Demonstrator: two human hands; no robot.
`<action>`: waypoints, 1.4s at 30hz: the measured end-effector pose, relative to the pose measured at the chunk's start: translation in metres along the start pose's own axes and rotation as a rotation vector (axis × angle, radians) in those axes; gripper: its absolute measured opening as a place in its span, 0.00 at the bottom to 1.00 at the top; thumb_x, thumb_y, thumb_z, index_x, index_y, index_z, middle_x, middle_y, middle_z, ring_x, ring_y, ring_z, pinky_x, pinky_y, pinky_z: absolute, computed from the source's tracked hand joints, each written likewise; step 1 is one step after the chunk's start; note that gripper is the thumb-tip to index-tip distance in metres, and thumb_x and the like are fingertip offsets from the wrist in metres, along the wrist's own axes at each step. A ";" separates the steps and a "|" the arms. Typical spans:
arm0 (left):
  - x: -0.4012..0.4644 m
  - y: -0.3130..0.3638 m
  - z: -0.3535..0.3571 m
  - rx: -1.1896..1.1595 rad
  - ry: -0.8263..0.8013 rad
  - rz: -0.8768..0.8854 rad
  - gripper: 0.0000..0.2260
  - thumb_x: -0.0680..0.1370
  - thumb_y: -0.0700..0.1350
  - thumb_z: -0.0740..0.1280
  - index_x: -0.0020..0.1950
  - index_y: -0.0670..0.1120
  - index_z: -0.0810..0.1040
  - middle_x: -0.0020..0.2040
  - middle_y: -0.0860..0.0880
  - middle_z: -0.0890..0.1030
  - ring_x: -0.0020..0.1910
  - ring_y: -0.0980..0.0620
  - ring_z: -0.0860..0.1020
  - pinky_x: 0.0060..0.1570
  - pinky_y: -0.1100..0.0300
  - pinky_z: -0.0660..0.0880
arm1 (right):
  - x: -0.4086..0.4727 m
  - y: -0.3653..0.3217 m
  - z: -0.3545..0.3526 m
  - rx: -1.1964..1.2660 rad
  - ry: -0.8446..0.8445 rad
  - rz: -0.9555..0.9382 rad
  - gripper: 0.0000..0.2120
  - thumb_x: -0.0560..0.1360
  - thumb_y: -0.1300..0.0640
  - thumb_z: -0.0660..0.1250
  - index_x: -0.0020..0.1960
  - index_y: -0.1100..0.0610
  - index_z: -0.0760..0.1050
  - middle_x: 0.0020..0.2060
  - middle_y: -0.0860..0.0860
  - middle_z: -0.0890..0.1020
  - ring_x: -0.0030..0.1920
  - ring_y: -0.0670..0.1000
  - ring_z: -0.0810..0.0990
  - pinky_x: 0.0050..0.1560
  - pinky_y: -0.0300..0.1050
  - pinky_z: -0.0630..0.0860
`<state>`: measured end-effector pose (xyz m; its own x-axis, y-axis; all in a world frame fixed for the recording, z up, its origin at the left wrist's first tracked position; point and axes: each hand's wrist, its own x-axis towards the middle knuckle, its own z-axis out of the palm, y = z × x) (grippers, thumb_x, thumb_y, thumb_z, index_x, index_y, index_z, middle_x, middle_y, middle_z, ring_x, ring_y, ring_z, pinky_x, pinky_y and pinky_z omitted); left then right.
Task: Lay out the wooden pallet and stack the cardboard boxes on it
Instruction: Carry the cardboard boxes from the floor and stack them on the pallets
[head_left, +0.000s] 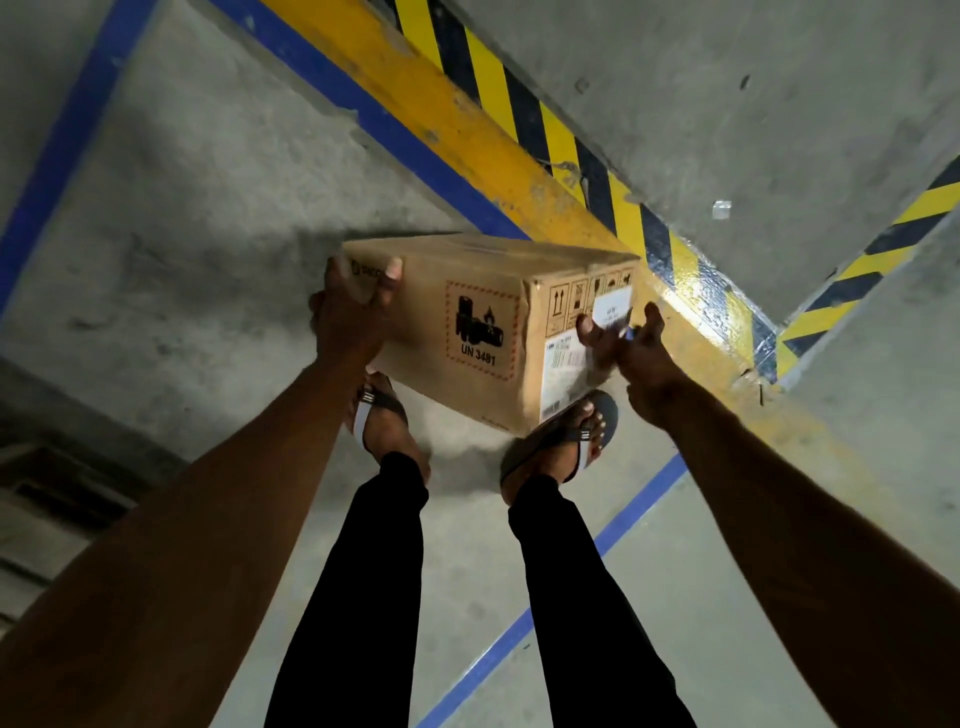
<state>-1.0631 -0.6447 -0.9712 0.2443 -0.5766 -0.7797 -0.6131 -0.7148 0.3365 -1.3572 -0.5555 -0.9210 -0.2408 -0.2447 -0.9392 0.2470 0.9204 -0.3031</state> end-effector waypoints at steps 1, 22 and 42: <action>-0.003 0.000 -0.003 -0.021 -0.013 0.033 0.50 0.69 0.81 0.58 0.84 0.54 0.60 0.78 0.40 0.69 0.75 0.37 0.70 0.72 0.40 0.71 | 0.003 -0.009 0.003 -0.048 -0.023 -0.033 0.53 0.66 0.48 0.84 0.80 0.48 0.55 0.63 0.47 0.82 0.58 0.44 0.79 0.57 0.47 0.68; -0.013 -0.164 -0.067 -0.591 0.025 -0.274 0.31 0.70 0.78 0.64 0.52 0.52 0.82 0.43 0.50 0.88 0.42 0.50 0.87 0.40 0.54 0.83 | 0.016 0.006 0.128 -0.451 0.009 -0.215 0.30 0.66 0.46 0.84 0.63 0.46 0.75 0.52 0.45 0.83 0.54 0.49 0.81 0.46 0.42 0.77; -0.287 -0.126 -0.490 -0.917 0.230 -0.342 0.25 0.82 0.67 0.61 0.44 0.48 0.82 0.39 0.50 0.82 0.40 0.49 0.81 0.35 0.60 0.74 | -0.451 -0.223 0.347 -0.761 -0.170 -0.245 0.12 0.84 0.49 0.65 0.44 0.51 0.78 0.31 0.46 0.81 0.40 0.52 0.75 0.40 0.39 0.73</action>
<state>-0.6873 -0.5833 -0.5311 0.4978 -0.2765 -0.8220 0.3085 -0.8294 0.4658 -0.9777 -0.7561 -0.4861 -0.0447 -0.4525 -0.8906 -0.5137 0.7750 -0.3680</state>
